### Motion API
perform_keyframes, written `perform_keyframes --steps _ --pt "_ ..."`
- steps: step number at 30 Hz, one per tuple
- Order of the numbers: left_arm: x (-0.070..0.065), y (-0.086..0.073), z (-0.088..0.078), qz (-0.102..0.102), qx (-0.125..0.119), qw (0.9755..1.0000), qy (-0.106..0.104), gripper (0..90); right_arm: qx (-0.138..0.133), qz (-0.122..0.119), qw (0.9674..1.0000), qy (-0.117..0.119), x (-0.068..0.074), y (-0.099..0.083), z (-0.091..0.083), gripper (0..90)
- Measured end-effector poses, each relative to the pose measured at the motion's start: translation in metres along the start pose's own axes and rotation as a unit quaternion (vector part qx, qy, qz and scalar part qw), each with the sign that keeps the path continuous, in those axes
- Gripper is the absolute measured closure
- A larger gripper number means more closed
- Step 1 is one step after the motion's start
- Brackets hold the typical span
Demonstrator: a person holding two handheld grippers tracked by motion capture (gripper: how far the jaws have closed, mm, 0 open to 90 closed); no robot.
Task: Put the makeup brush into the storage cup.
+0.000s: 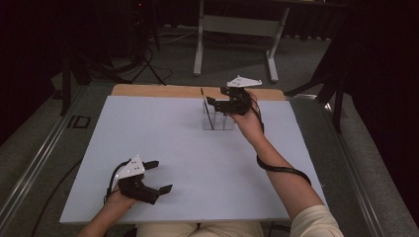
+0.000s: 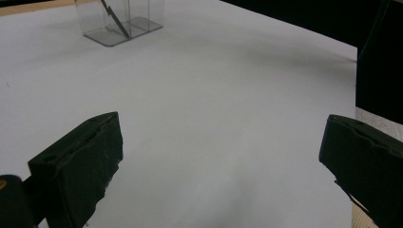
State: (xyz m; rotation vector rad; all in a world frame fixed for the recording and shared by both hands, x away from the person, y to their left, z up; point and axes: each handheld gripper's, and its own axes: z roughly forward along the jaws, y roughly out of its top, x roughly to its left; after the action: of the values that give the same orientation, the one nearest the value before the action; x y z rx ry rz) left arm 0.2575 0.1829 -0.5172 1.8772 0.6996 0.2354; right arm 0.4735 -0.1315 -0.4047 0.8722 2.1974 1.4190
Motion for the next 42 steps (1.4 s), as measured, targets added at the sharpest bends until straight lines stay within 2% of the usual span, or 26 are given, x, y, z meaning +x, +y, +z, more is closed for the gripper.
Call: perform_keyframes --steps 4,7,14,16,22,34,42 --pt "-0.001 0.001 0.0 0.004 0.001 1.0 0.0 1.7 -0.007 0.01 0.9995 0.028 0.003 -0.002 -0.009 13.7" --pt "-0.002 0.001 0.0 0.003 -0.001 1.0 0.0 1.7 -0.008 0.011 0.9988 0.047 0.005 -0.004 -0.015 11.2" --pt "-0.003 0.001 0.001 0.002 0.0 1.0 -0.001 1.7 -0.018 0.014 0.9985 0.049 0.014 -0.007 -0.03 11.2" --pt "-0.003 0.001 0.001 0.004 0.001 1.0 -0.001 1.7 -0.015 0.007 0.9989 0.044 0.019 -0.008 -0.037 11.2" --pt "-0.005 0.002 0.001 0.005 0.002 1.0 -0.002 1.7 -0.013 0.004 0.9987 0.049 0.025 -0.011 -0.052 11.3" --pt "-0.005 0.003 0.001 0.007 0.003 1.0 -0.004 1.7 -0.017 0.002 0.9985 0.051 0.032 -0.022 -0.077 12.5" --pt "-0.004 0.003 0.001 0.006 0.004 1.0 -0.005 1.7 -0.017 0.006 0.9984 0.053 0.036 -0.031 -0.088 11.9"
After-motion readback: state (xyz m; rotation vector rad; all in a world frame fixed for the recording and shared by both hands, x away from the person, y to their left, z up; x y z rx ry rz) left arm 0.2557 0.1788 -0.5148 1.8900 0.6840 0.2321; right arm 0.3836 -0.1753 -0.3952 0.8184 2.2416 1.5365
